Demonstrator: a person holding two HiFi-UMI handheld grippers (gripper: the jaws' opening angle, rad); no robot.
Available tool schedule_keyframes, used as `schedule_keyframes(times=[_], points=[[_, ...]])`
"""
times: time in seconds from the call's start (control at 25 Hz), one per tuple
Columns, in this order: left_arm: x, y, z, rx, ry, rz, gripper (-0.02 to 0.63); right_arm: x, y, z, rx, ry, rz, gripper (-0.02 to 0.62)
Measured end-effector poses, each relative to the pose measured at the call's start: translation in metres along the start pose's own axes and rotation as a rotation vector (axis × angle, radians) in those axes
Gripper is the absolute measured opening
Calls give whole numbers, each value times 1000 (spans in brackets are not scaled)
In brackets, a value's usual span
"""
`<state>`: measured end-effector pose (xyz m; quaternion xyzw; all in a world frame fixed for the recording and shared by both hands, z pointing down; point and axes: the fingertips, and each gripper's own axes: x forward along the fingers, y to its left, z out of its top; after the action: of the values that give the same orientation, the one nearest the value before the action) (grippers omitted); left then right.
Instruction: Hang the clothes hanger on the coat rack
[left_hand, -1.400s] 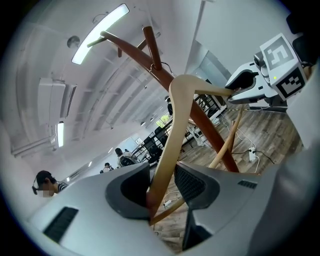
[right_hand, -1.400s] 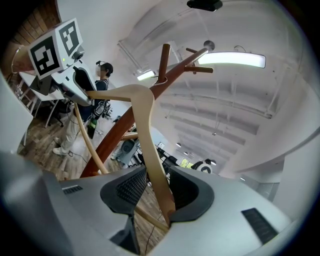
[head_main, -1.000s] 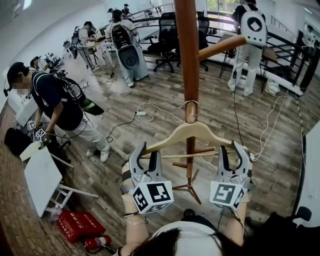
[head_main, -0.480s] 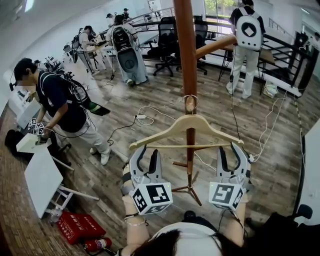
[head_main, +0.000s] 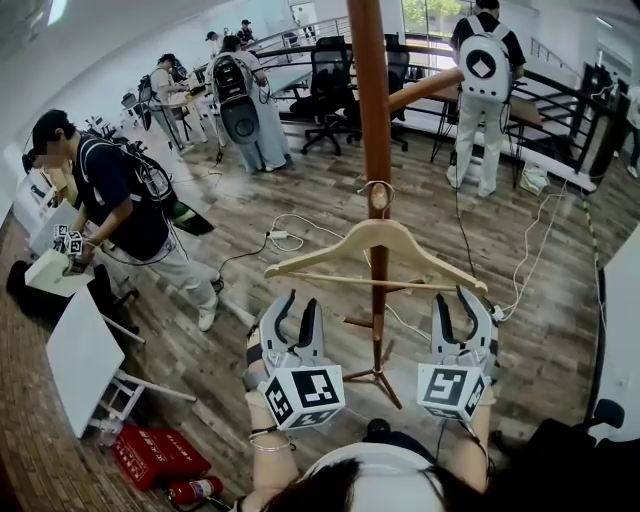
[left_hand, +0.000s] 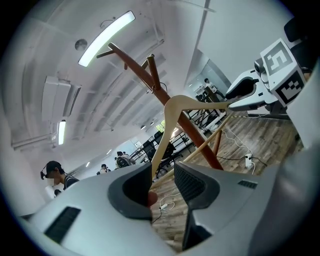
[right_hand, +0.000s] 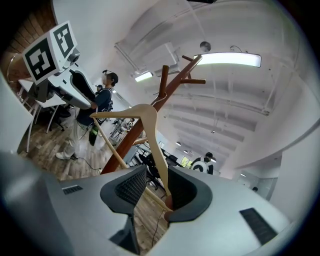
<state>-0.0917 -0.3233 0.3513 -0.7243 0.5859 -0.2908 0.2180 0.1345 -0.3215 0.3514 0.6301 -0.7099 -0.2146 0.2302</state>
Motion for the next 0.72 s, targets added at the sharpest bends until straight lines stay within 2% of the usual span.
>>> schedule_keyframes(times=[0.32, 0.48, 0.72], points=[[-24, -8, 3, -58, -26, -47, 144, -21, 9, 3, 53, -10, 25, 146], [-33, -13, 5, -61, -33, -54, 132, -33, 9, 3, 76, 7, 32, 132], [-51, -19, -3, -87, -43, -66, 85, -49, 18, 6, 111, -20, 27, 110]])
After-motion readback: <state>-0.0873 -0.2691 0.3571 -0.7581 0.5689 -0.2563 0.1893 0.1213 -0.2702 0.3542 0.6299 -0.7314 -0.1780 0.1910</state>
